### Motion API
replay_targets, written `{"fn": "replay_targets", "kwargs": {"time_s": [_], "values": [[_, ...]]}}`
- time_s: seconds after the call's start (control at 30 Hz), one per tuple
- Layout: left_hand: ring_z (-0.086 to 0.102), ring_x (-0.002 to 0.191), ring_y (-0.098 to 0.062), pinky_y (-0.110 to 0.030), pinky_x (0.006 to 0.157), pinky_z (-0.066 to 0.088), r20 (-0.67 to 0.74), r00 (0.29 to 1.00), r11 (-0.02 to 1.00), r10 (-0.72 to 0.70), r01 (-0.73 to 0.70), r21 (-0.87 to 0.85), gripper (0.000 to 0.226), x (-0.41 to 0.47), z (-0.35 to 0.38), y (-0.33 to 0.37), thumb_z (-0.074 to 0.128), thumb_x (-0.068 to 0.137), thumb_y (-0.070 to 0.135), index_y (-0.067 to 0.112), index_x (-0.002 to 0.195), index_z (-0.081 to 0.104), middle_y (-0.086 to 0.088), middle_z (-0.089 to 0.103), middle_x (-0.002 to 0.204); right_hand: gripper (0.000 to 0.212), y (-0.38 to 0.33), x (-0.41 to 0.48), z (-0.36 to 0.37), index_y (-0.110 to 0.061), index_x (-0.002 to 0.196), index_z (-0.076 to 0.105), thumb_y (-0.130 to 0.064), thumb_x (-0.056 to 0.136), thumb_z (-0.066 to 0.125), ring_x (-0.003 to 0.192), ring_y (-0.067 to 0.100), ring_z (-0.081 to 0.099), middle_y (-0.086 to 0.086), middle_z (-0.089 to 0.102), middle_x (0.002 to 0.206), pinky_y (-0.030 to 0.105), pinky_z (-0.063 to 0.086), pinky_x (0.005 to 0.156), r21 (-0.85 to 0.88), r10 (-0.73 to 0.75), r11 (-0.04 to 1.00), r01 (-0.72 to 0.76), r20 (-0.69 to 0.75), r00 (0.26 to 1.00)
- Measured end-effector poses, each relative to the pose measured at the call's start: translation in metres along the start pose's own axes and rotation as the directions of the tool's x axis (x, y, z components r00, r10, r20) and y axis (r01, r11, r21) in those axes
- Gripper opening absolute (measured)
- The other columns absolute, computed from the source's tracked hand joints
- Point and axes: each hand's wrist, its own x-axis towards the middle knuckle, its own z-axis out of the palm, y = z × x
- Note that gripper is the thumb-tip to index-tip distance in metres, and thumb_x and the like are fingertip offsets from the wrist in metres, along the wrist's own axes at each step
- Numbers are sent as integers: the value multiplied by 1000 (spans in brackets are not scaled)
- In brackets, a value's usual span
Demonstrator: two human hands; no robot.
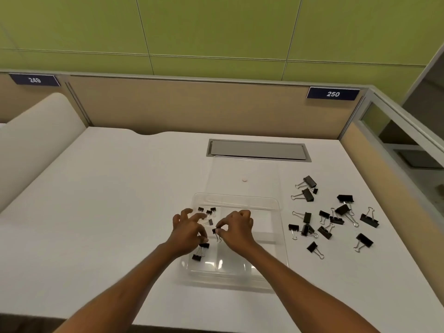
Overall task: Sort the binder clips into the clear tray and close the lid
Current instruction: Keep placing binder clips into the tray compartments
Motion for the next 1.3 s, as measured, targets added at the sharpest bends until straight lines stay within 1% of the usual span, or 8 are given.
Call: {"fn": "replay_targets", "kwargs": {"time_s": [0.1, 0.17, 0.23, 0.3, 0.43, 0.63, 0.87, 1.3], "values": [[12, 138, -29, -47, 102, 16, 29, 998, 995, 47, -49, 83, 14, -7, 6, -4, 66, 81, 40, 32, 90, 73, 11, 33, 148, 19, -4, -10, 9, -30, 94, 72, -42, 83, 63, 112, 21, 33, -6, 56, 101, 30, 22, 82, -57, -46, 997, 47, 4, 999], [12, 138, -30, -48, 102, 17, 27, 998, 992, 58, -60, 107, 15, -8, 9, -5, 64, 82, 40, 33, 93, 72, 10, 31, 150, 26, -4, -13, 12, -31, 105, 70, -45, 85, 61, 115, 23, 31, -4, 54, 111, 31, 22, 85, -91, -66, 993, 69, 37, 997], [12, 137, -30, -46, 102, 16, 5, 999, 995, 43, -44, 94, 14, -7, 9, -3, 63, 84, 38, 33, 96, 70, 8, 32, 149, 36, -3, -14, 14, -30, 118, 63, -46, 85, 59, 119, 24, 28, -2, 50, 123, 34, 24, 90, -138, -80, 987, 87, 59, 995], [15, 136, -29, -44, 102, 15, -29, 999, 998, 20, -18, 62, 13, -3, 9, 0, 62, 85, 36, 32, 96, 67, 8, 35, 146, 40, -1, -12, 12, -29, 122, 60, -46, 86, 59, 121, 25, 27, -1, 48, 129, 36, 25, 93, -140, -80, 986, 86, 47, 996], [20, 132, -26, -41, 99, 18, -92, 996, 1000, 22, -20, 19, 17, 12, 6, 10, 61, 86, 36, 29, 101, 63, 6, 39, 142, 37, 10, -5, 3, -28, 121, 60, -42, 87, 59, 122, 25, 28, -1, 49, 129, 34, 25, 93, -110, -74, 991, 74, 5, 997], [25, 133, -30, -43, 101, 22, -139, 990, 999, 36, -37, 0, 42, 47, 7, 41, 56, 90, 36, 19, 128, 47, -2, 38, 144, 35, 40, 10, -24, -25, 120, 60, -37, 87, 60, 122, 23, 31, -1, 52, 127, 32, 27, 92, -89, -46, 995, 40, -65, 997], [34, 126, -34, -48, 96, 28, -136, 979, 989, 150, -149, 22, 43, 98, 8, 89, 59, 88, 35, 15, 125, 50, -5, 45, 139, 33, 88, 30, -64, -24, 117, 62, -33, 86, 62, 120, 23, 33, -2, 55, 122, 30, 27, 91, -50, 21, 998, -28, -137, 990], [27, 131, -30, -46, 102, 24, -54, 966, 967, 252, -250, 42, 49, 188, 15, 179, 50, 91, 44, 19, 132, 41, -3, 37, 144, 30, 183, 62, -137, -25, 116, 63, -31, 87, 61, 122, 23, 32, -2, 57, 122, 35, 29, 97, -56, 201, 975, -217, -205, 958]]}}
